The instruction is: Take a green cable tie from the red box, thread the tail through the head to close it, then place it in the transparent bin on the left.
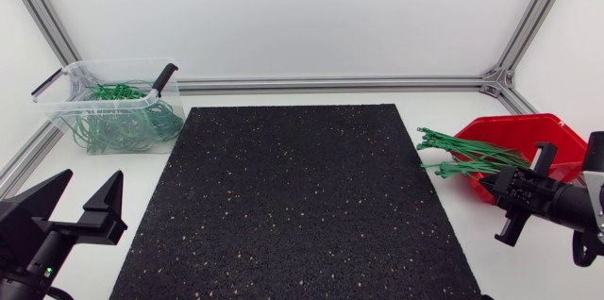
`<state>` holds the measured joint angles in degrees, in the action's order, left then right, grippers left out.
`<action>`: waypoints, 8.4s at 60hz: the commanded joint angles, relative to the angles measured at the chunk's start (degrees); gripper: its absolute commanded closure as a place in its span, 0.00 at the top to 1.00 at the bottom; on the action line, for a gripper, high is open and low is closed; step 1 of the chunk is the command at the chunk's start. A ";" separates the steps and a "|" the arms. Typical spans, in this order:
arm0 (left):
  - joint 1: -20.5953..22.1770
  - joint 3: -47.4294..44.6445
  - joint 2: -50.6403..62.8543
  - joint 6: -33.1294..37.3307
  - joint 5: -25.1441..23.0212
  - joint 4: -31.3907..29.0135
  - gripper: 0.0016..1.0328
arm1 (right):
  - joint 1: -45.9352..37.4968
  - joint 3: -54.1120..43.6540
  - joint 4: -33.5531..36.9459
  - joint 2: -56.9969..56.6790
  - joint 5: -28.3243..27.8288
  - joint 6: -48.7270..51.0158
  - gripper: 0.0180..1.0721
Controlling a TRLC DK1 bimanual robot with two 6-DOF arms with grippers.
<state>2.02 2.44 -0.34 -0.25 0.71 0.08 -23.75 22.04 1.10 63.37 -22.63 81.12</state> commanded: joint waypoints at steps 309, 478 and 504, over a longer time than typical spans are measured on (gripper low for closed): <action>2.64 -1.56 0.51 0.43 -0.10 -1.75 0.97 | 59.61 27.35 39.41 17.92 -1.80 -55.19 0.05; 28.30 46.69 63.97 -35.96 -43.51 14.07 0.85 | 45.02 34.56 1.53 17.66 -50.40 -92.46 0.06; 26.63 46.69 66.26 -38.51 -43.25 17.41 0.54 | 44.23 33.77 0.65 17.66 -51.81 -92.90 0.06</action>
<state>29.36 47.48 65.43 -36.53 -42.19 16.14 20.86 55.46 2.68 80.49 -73.76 -10.52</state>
